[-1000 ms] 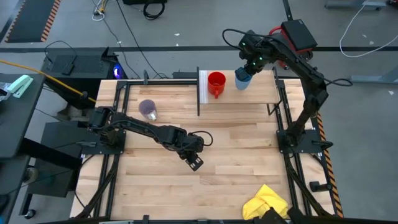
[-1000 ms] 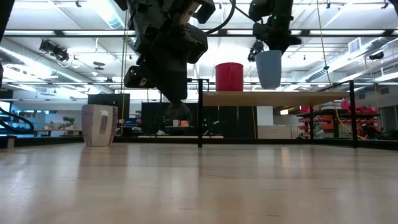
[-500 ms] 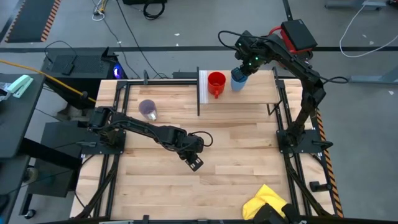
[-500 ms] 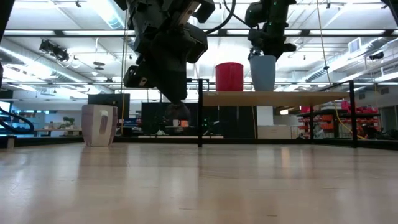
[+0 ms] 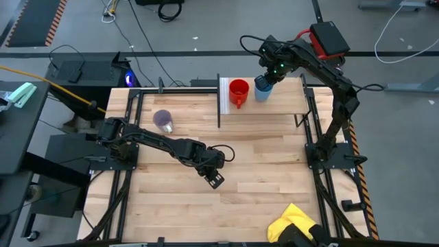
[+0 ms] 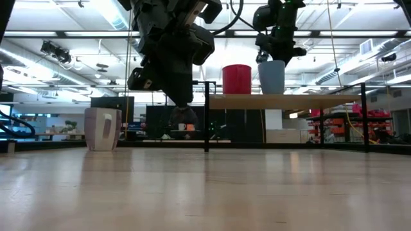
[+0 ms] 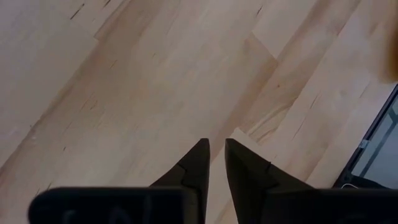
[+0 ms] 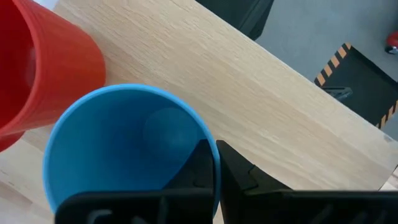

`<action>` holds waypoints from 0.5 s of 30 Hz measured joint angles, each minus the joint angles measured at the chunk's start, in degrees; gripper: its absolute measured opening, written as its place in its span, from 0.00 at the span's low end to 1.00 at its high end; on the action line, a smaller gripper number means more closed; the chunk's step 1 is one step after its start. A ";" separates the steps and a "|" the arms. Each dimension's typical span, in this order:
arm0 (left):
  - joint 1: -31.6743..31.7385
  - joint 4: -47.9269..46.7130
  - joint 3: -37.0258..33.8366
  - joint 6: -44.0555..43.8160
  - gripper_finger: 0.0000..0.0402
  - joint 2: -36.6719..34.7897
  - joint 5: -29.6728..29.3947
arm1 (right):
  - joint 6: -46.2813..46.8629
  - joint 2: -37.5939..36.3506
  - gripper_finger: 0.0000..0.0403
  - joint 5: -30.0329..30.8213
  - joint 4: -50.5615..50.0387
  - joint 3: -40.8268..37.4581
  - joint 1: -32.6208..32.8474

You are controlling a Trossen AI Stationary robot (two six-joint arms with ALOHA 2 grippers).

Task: Stack small to large cups/mugs on shelf
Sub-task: Put the blue cup on the shelf

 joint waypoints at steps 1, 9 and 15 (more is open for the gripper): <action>0.00 -0.02 0.00 0.00 0.14 0.00 0.00 | 0.10 0.00 0.01 0.00 -0.07 -0.18 0.00; 0.00 -0.02 0.00 0.04 0.13 0.00 0.00 | 0.14 -0.02 0.04 0.00 -0.13 -0.82 0.00; 0.00 -0.02 0.00 0.11 0.13 0.00 0.00 | 0.61 -0.02 0.08 0.00 -0.15 -0.82 0.00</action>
